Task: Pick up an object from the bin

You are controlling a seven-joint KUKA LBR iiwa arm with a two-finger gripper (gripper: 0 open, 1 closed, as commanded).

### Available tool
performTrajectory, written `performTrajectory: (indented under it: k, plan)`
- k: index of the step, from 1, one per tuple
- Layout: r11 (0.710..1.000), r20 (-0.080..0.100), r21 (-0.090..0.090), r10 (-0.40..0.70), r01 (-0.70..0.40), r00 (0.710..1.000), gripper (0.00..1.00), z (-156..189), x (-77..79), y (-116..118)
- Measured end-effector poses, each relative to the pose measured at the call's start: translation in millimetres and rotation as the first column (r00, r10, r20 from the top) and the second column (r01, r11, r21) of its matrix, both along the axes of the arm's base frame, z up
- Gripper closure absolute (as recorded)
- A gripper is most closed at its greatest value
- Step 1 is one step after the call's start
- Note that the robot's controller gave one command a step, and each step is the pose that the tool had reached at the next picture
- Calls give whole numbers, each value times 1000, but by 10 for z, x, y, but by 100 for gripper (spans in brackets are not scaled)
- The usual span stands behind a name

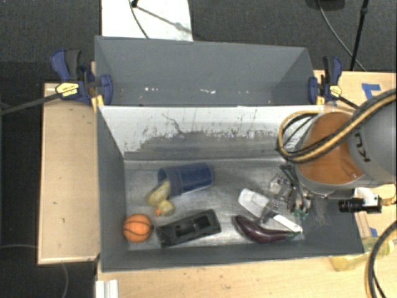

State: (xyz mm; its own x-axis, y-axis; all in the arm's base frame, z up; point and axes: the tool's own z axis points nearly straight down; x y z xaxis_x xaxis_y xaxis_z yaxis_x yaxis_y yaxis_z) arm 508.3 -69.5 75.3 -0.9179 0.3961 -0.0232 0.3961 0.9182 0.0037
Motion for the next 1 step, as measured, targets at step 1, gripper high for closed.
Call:
performTrajectory:
  k: [1]
  plan:
    - [1000,0,0,1,-1,1000,100,0,0,0]
